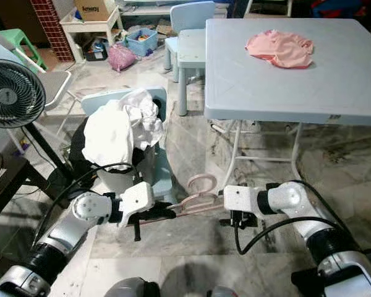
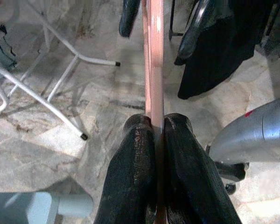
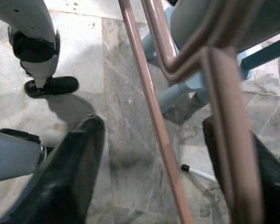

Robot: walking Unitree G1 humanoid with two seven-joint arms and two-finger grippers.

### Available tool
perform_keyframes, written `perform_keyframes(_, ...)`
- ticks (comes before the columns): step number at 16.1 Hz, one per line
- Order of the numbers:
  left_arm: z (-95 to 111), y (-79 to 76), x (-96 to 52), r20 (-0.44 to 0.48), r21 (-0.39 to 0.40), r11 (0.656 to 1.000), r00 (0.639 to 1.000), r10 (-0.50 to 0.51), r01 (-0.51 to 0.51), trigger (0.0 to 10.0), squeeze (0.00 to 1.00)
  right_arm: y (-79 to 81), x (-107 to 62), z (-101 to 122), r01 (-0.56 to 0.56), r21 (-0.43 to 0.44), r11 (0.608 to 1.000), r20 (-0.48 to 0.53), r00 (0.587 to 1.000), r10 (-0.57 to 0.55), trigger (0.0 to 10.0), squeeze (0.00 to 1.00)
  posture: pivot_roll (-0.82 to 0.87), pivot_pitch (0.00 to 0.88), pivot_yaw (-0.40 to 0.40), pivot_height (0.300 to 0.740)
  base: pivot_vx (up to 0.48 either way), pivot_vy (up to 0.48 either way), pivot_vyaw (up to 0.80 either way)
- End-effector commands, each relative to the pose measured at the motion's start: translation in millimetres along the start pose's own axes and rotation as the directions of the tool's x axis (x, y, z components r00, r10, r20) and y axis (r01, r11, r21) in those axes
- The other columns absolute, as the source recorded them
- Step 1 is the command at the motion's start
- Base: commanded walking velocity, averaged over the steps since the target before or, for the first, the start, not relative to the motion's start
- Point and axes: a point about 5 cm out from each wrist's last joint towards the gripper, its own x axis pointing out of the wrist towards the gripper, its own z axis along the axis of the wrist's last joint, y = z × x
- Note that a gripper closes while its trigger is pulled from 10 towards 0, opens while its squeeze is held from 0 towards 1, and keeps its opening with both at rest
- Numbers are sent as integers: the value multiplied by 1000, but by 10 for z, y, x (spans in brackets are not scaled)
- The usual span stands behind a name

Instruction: Hang hanger

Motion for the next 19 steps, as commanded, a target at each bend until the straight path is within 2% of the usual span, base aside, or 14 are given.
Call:
perform_keyframes(1,87,31,3,33,6,1000,999,-10,9,10000,0,-43,-10,13,23,-28,999,-3,1000,-23,0,0,-49,0,73,740,0,0,0)
perform_keyframes(7,107,-22,57,46,-7,997,996,-77,77,10000,0,-116,-108,-56,7,-70,998,-40,999,-10,0,0,-55,0,83,740,0,0,0)
perform_keyframes(11,41,-91,59,21,-8,994,994,-110,110,10000,0,-243,-229,-25,-46,-104,993,-69,997,39,0,0,-54,0,89,740,0,0,0)
perform_keyframes(12,28,-100,55,15,-6,994,993,-113,113,10000,0,-234,-261,-29,-89,-103,991,-86,993,81,3451,0,-53,0,90,740,0,0,0)
perform_keyframes(13,23,-102,51,13,-7,993,993,-115,116,10000,0,-245,-283,-23,-106,-110,988,-94,991,96,10000,0,-54,0,91,740,0,0,0)
perform_keyframes(18,8,-120,50,5,-10,991,991,-131,131,10000,0,-337,-408,16,-139,-132,981,-130,984,122,10000,0,-54,0,93,740,0,0,0)
perform_keyframes(19,-8,-125,45,-1,-7,991,991,-132,132,10000,0,-362,-496,25,-159,-107,981,-133,980,145,0,0,-54,0,93,740,0,0,0)
